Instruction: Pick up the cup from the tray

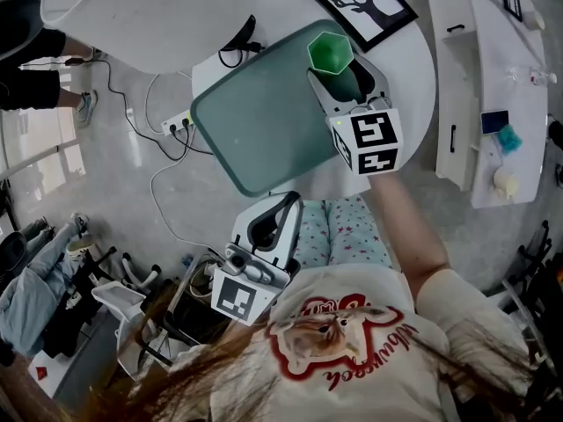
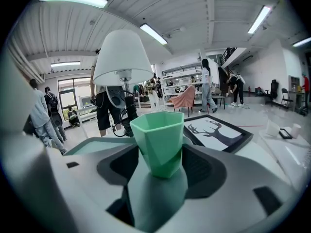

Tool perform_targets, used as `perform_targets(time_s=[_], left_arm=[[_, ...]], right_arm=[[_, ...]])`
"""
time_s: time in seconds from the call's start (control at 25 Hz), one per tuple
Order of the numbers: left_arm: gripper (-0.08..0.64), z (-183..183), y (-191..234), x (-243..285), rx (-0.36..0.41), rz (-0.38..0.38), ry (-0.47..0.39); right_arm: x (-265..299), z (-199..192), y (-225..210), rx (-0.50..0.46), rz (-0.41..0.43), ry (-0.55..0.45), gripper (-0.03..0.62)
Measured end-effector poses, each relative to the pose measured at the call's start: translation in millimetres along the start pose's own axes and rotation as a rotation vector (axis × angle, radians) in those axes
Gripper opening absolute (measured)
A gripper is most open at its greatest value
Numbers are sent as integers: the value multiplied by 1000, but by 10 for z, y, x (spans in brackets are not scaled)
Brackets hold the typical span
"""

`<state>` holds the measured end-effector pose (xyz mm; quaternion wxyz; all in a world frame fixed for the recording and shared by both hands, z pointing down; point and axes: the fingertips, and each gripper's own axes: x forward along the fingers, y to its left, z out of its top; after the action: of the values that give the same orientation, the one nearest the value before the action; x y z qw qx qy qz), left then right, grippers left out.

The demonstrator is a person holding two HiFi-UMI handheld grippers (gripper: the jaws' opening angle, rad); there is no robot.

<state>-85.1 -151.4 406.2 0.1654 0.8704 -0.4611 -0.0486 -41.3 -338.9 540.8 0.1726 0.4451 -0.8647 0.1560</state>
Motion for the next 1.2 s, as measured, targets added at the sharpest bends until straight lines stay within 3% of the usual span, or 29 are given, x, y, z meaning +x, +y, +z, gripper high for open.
perform_targets(time_s=[0.76,1.2], left_arm=[[14,-26,2,-91,-3,11,-9],[14,97,-60,-113,18,-6,-25]], right_arm=[[-111,38,-3,-14,-28,-40,256],[-340,282,47,-24,-31,-93,256]])
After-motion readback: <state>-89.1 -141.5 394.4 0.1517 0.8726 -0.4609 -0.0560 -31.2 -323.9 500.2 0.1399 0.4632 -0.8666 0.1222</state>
